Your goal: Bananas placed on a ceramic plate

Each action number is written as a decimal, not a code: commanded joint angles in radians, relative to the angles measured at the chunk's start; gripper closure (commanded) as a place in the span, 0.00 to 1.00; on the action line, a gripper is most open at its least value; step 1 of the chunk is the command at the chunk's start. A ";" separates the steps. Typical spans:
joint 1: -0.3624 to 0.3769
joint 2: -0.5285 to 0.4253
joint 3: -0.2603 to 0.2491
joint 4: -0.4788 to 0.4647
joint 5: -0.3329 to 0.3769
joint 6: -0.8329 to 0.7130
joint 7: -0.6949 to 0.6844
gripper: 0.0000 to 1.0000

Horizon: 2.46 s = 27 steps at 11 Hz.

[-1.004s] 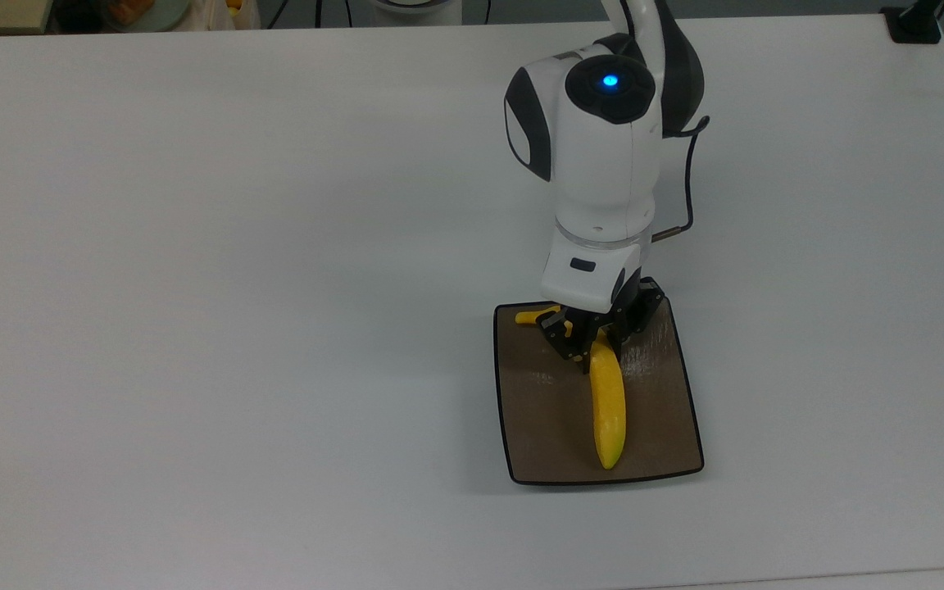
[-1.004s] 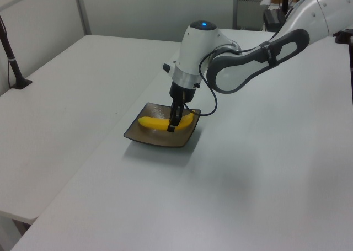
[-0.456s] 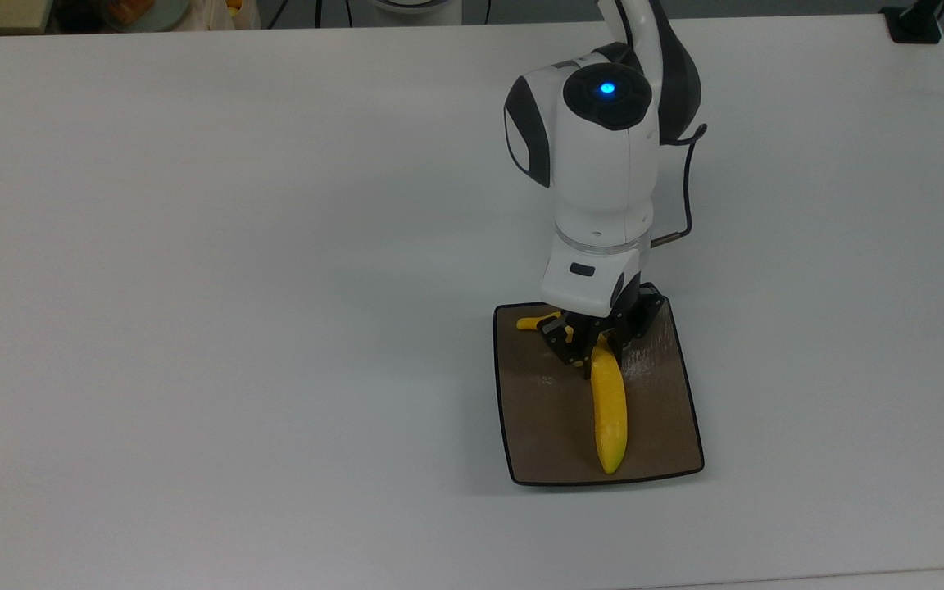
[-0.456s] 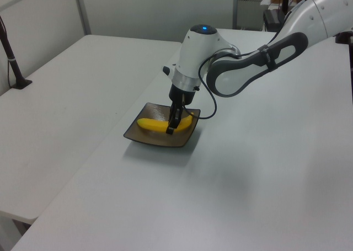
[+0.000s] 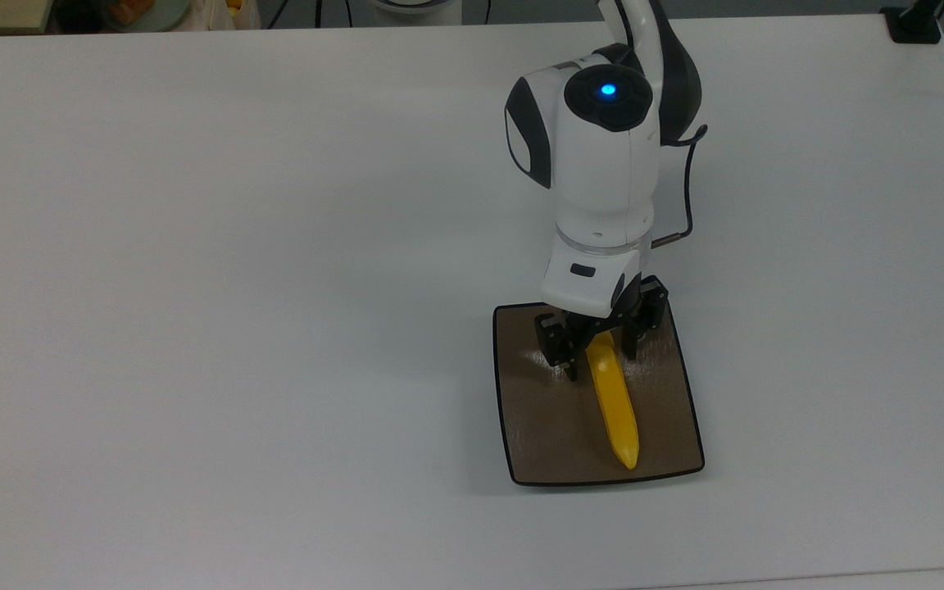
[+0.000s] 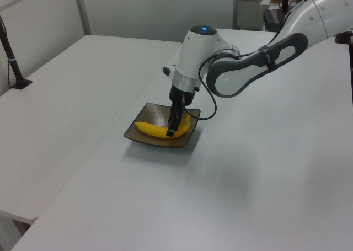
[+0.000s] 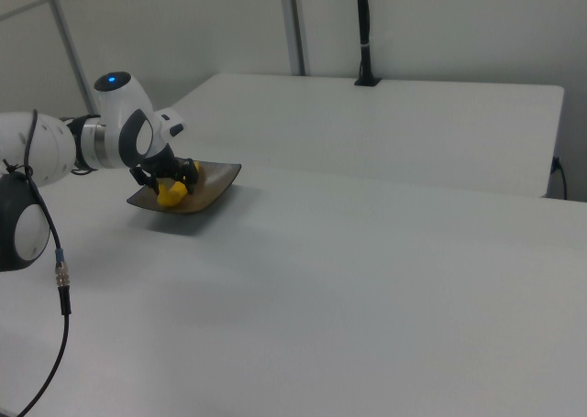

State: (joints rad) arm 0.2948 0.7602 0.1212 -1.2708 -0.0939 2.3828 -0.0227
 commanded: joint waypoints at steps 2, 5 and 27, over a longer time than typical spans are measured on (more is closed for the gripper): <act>0.010 -0.016 -0.008 -0.024 0.000 0.029 0.033 0.00; 0.012 -0.092 -0.008 -0.033 0.003 0.009 0.073 0.00; -0.212 -0.800 -0.095 -0.345 0.155 -0.689 0.122 0.00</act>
State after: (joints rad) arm 0.0820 -0.0311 0.0216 -1.5973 0.0612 1.6733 0.1226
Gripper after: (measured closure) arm 0.000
